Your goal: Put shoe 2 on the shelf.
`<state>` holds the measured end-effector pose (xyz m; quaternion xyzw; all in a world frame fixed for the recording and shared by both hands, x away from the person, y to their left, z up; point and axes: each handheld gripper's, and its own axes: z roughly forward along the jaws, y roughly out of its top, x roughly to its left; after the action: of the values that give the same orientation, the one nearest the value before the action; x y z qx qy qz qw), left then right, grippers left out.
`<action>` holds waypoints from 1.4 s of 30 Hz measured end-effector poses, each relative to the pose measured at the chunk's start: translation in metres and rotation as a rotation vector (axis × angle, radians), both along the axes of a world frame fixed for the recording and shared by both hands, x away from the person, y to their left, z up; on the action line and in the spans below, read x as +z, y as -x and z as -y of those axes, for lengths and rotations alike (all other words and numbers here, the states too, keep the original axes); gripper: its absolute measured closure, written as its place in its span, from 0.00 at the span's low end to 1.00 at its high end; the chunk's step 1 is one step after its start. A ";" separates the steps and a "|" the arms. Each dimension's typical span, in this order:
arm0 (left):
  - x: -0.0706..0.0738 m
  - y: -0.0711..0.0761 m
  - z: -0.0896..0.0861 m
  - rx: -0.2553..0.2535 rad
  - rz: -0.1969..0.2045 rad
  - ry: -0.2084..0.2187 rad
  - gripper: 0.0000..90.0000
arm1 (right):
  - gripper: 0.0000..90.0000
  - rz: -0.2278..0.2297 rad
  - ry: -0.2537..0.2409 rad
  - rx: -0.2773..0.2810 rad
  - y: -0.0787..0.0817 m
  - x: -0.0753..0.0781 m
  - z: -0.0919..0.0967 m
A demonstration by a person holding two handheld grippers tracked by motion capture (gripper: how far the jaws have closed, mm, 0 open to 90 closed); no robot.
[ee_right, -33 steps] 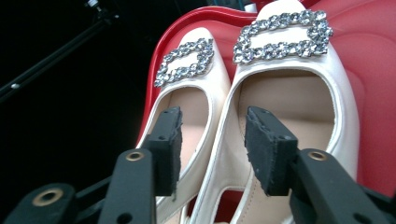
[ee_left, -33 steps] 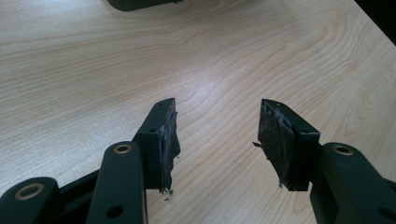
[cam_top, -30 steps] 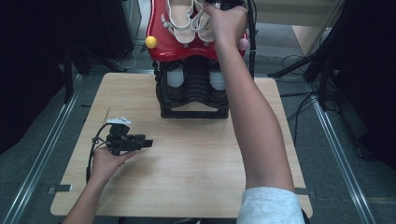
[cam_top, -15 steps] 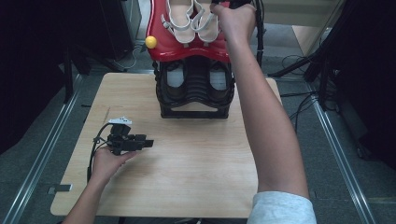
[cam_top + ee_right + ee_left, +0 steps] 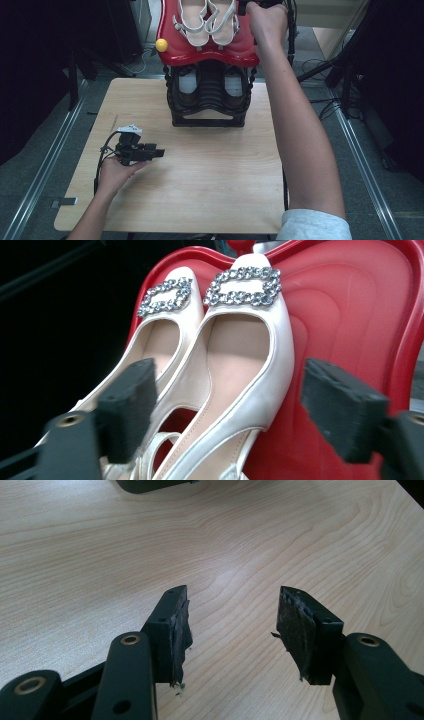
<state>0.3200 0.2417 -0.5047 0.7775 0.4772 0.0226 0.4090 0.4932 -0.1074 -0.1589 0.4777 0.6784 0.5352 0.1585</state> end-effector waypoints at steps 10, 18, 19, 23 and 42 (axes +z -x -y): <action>0.000 -0.001 0.001 0.005 -0.001 0.003 0.52 | 0.23 0.000 -0.040 -0.037 0.002 -0.004 0.026; 0.000 -0.003 -0.001 0.010 -0.001 -0.002 0.52 | 0.23 -0.010 -0.012 -0.117 0.003 -0.012 0.043; 0.000 -0.003 -0.001 0.009 -0.001 -0.003 0.52 | 0.23 -0.015 -0.004 -0.116 0.003 -0.013 0.044; 0.000 -0.003 0.000 0.007 -0.003 -0.006 0.52 | 0.24 -0.019 0.018 -0.111 0.003 -0.020 0.050; 0.000 -0.006 -0.005 0.010 0.003 -0.003 0.52 | 0.26 -0.053 0.010 -0.098 0.003 -0.060 0.087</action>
<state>0.3256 0.2465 -0.5046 0.7755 0.4806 0.0265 0.4085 0.4905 -0.1941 -0.2186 0.5238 0.6608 0.5104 0.1690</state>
